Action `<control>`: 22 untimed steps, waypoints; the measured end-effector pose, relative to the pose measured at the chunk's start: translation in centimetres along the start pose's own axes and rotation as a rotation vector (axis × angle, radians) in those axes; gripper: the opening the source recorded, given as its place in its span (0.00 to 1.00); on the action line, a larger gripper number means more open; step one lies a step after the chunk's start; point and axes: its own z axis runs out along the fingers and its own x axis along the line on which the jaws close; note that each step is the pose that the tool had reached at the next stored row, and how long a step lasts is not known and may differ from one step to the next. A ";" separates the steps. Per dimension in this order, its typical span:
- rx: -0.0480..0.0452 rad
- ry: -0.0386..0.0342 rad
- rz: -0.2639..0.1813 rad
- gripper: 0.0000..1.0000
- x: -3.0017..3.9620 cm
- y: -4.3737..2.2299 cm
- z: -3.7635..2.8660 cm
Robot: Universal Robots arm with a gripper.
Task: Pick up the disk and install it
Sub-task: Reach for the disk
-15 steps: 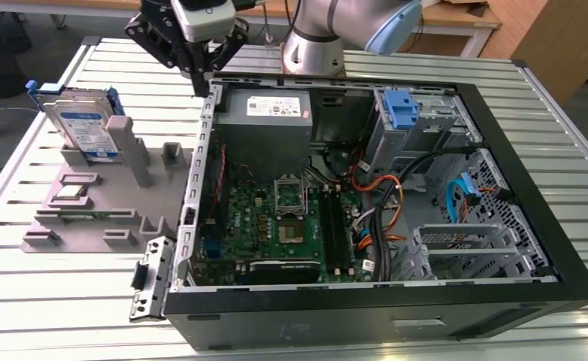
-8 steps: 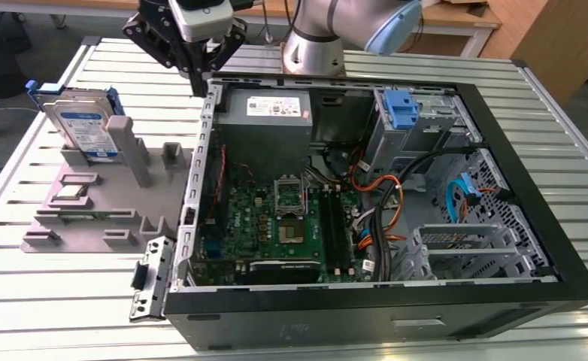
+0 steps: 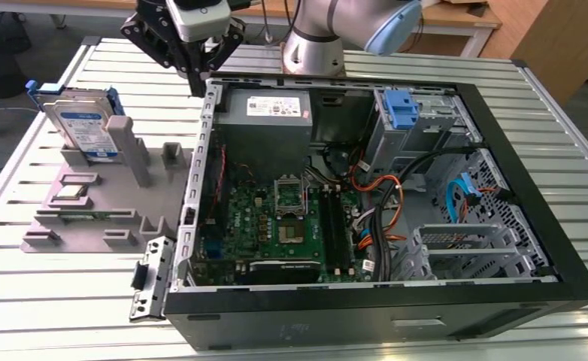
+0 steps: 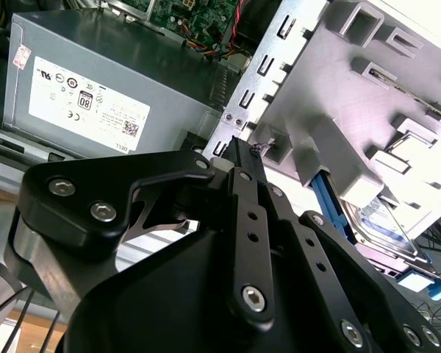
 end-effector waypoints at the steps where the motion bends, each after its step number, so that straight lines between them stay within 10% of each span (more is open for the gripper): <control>1: 0.0000 0.0000 0.000 0.10 0.00 0.00 0.00; 22: 0.0001 -0.0002 0.002 0.10 2.41 -0.18 0.03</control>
